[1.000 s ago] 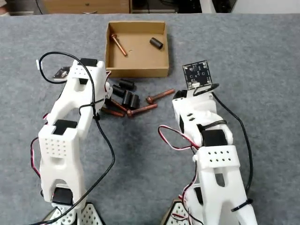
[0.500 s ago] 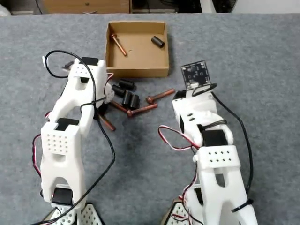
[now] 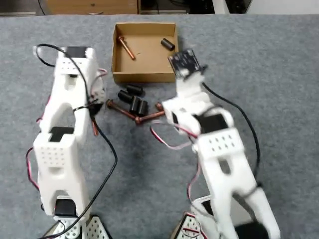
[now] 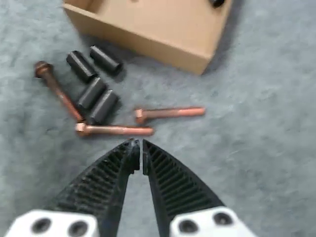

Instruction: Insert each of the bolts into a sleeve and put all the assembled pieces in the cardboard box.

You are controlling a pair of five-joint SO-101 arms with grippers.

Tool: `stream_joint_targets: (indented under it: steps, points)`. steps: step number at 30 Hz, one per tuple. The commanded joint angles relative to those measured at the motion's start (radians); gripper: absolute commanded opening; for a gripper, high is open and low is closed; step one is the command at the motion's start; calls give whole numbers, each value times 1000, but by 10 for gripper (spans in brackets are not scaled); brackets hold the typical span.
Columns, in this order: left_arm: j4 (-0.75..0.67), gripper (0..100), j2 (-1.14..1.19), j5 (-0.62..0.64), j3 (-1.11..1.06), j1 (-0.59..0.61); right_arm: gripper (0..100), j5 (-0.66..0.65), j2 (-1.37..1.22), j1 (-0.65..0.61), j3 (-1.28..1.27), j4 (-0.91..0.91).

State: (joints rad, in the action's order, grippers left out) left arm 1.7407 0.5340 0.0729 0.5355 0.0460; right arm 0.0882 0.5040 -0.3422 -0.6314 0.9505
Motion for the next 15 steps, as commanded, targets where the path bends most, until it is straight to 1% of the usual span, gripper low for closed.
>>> stream_joint_targets:
  steps: [1, 6, 11, 13, 15]
  points:
    - [17, 18, -219, -87, 54, 31, 3, 95, -213, -67, 277, 138]
    - [17, 18, -409, -201, 14, 72, 3, 180, -549, -134, 595, 290]
    - [9, 18, -558, -261, -155, 103, 3, 295, -863, -174, 908, 422]
    - [-38, 18, -622, -290, -245, 115, 23, 359, -977, -186, 1036, 497]
    - [-121, 18, -696, -305, -354, 138, 69, 420, -1082, -202, 1168, 580]
